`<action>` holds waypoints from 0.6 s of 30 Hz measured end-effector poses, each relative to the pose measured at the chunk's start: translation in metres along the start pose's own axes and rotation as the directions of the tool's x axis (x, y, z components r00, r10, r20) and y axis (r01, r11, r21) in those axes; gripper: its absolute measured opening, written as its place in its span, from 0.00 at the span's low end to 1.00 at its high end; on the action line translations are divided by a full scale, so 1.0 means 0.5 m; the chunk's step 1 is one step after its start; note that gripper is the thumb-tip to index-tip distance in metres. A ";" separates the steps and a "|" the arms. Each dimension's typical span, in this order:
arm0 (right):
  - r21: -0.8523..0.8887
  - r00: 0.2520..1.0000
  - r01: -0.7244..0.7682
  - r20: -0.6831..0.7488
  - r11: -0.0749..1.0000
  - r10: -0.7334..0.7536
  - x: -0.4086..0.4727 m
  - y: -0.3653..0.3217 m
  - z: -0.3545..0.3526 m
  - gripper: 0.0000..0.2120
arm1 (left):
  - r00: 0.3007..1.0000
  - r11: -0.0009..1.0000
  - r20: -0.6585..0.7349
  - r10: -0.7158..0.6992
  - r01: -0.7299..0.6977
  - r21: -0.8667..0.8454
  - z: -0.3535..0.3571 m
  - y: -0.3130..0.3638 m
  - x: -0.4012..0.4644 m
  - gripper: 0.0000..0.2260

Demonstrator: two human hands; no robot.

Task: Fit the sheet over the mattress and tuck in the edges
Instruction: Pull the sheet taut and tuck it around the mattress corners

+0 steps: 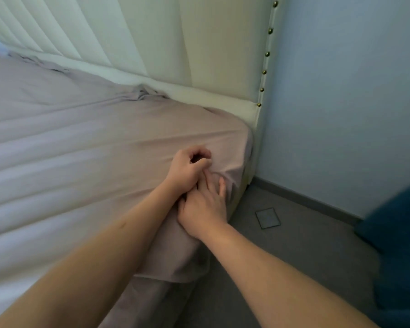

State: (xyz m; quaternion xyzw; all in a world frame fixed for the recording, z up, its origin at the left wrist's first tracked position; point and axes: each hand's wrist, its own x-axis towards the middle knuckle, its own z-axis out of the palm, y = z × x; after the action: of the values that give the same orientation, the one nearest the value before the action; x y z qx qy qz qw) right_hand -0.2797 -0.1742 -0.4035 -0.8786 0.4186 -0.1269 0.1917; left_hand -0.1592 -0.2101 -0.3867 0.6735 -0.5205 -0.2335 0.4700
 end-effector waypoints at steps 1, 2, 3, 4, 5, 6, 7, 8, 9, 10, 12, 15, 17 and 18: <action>0.008 0.999 0.005 -0.038 1.000 -0.005 0.008 0.004 0.004 0.36 | 1.000 0.999 -0.002 -0.019 0.019 -0.050 -0.002 0.006 0.000 0.10; 0.004 0.997 0.010 -0.077 1.000 -0.010 0.017 0.011 0.011 0.36 | 0.999 0.996 0.004 -0.032 0.033 -0.086 -0.003 0.010 0.002 0.09; 0.006 0.995 0.009 -0.097 1.000 -0.008 0.028 0.016 0.016 0.36 | 0.999 0.993 0.010 -0.050 0.051 -0.102 -0.007 0.023 0.006 0.08; -0.003 0.997 -0.002 -0.077 1.000 0.002 0.023 0.012 0.020 0.36 | 0.998 0.991 0.000 -0.062 0.062 -0.116 -0.010 0.026 -0.008 0.07; -0.010 0.999 -0.026 -0.048 1.000 0.025 0.020 0.007 0.016 0.36 | 0.997 0.995 -0.033 -0.068 0.065 -0.069 -0.017 0.031 -0.026 0.07; -0.018 0.997 -0.072 -0.037 0.997 0.071 0.008 -0.003 0.012 0.36 | 0.997 0.999 -0.055 -0.051 0.052 0.011 -0.027 0.035 -0.056 0.09; -0.025 0.991 -0.133 -0.039 0.991 0.132 -0.008 -0.012 0.008 0.35 | 0.999 0.994 -0.045 -0.015 0.020 0.111 -0.037 0.043 -0.095 0.12; -0.024 0.981 -0.184 -0.061 0.983 0.183 -0.024 -0.022 0.003 0.34 | 1.000 0.981 -0.015 0.025 -0.021 0.193 -0.051 0.048 -0.129 0.15; -0.041 0.972 -0.218 -0.098 0.975 0.213 -0.057 -0.041 0.000 0.33 | 0.999 0.964 0.025 0.045 -0.050 0.261 -0.076 0.052 -0.177 0.18; -0.060 0.966 -0.229 -0.133 0.971 0.220 -0.085 -0.056 -0.002 0.32 | 0.997 0.944 0.049 0.064 -0.077 0.322 -0.098 0.046 -0.212 0.19; -0.057 0.966 -0.226 -0.142 0.972 0.216 -0.145 -0.089 -0.010 0.30 | 0.989 0.873 0.095 0.117 -0.148 0.465 -0.146 0.030 -0.289 0.19; -0.026 0.986 -0.143 -0.086 0.989 0.140 -0.224 -0.141 -0.027 0.23 | 0.967 0.791 0.176 0.186 -0.253 0.557 -0.200 0.013 -0.383 0.24; -0.022 0.999 -0.036 -0.034 0.999 0.035 -0.274 -0.175 -0.030 0.20 | 0.962 0.802 0.204 0.182 -0.265 0.535 -0.218 0.016 -0.429 0.27; -0.052 1.000 0.009 -0.015 0.999 -0.010 -0.294 -0.187 -0.027 0.20 | 0.956 0.798 0.221 0.194 -0.284 0.531 -0.223 0.018 -0.445 0.27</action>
State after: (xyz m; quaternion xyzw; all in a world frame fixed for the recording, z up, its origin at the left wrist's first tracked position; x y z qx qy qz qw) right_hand -0.3115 -0.0082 -0.3593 -0.8842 0.4192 -0.1236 0.1651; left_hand -0.1517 0.0383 -0.3679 0.6895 -0.6816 -0.0619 0.2368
